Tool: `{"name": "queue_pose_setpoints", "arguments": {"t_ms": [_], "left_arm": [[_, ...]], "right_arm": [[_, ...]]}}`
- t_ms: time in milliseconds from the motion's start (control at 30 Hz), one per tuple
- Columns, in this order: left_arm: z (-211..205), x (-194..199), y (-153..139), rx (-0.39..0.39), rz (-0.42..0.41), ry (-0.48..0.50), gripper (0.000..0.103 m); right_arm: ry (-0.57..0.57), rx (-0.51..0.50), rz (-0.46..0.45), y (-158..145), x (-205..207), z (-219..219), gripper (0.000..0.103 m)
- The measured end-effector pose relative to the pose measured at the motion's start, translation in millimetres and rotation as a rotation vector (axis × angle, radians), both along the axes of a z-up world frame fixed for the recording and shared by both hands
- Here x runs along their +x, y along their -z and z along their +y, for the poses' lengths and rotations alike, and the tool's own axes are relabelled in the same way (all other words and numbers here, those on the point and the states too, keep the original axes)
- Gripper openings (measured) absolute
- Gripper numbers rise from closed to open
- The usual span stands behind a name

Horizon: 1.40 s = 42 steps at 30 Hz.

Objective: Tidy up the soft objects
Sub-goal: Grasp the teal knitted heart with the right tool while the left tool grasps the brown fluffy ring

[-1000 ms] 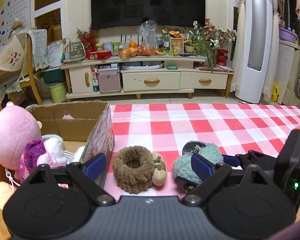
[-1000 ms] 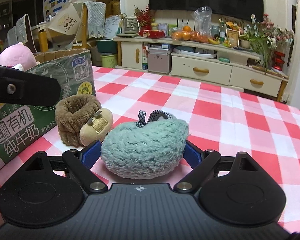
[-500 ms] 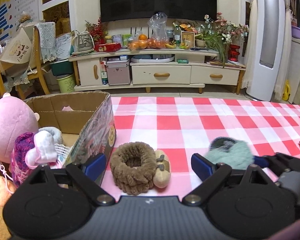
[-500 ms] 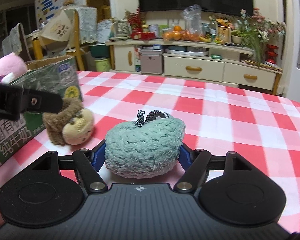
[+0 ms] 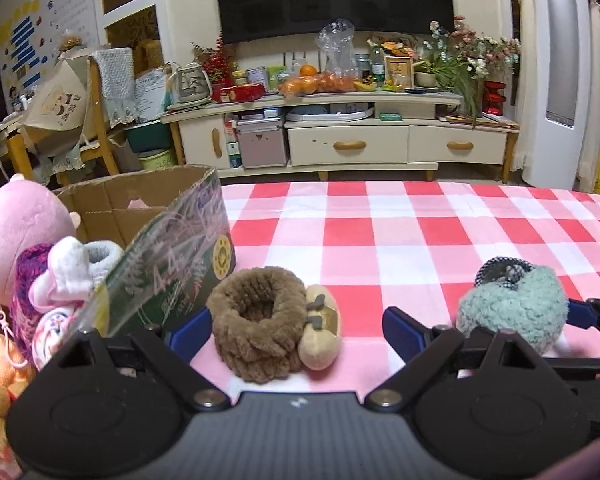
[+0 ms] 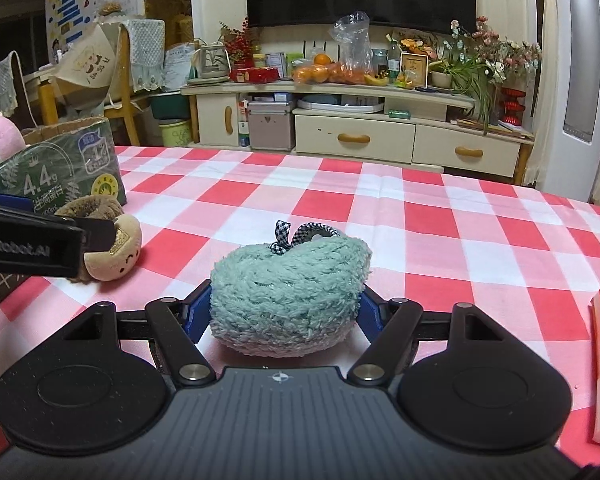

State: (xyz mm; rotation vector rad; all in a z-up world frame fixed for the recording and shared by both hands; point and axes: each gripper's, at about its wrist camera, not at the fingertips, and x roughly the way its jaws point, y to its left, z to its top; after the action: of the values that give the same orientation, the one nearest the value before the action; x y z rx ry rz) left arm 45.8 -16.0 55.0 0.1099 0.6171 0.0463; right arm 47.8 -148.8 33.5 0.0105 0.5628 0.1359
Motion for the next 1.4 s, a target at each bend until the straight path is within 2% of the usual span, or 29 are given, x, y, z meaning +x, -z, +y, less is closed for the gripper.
{"name": "queue_pose_setpoints", "arguments": {"t_ms": [100,267,433,600,1000,1033,1200,1267,1400], "left_arm": [[1,5,7,0.002,0.016,-0.040,0.092],[9,17,19,-0.061,0.069,-0.092,0.092],[12,29,27,-0.119,0.089,-0.099,0.094],[10,38,33,-0.086,0.093,-0.095,0.094],[10,54,37,-0.073,0.106,-0.051,0.094],[11,55,37,-0.074,0.106,-0.050,0.093],[14,60,35,-0.060,0.114,-0.074,0.075],[15,59,34,-0.056,0.113,-0.073,0.067],[15,57,33,-0.049,0.113,-0.057,0.054]], "right_arm": [[-0.007,-0.003,-0.001,1,0,-1,0.089],[-0.014,-0.004,-0.004,1,0,-1,0.093],[-0.015,0.010,-0.003,1,0,-3,0.098],[-0.018,0.034,0.010,2,2,-7,0.100],[-0.003,0.120,0.042,6,13,-15,0.103],[-0.001,0.123,0.043,6,13,-14,0.103],[0.008,0.114,0.035,5,14,-10,0.103],[0.002,0.112,0.029,5,13,-10,0.096],[-0.009,0.089,0.017,3,12,-9,0.090]]}}
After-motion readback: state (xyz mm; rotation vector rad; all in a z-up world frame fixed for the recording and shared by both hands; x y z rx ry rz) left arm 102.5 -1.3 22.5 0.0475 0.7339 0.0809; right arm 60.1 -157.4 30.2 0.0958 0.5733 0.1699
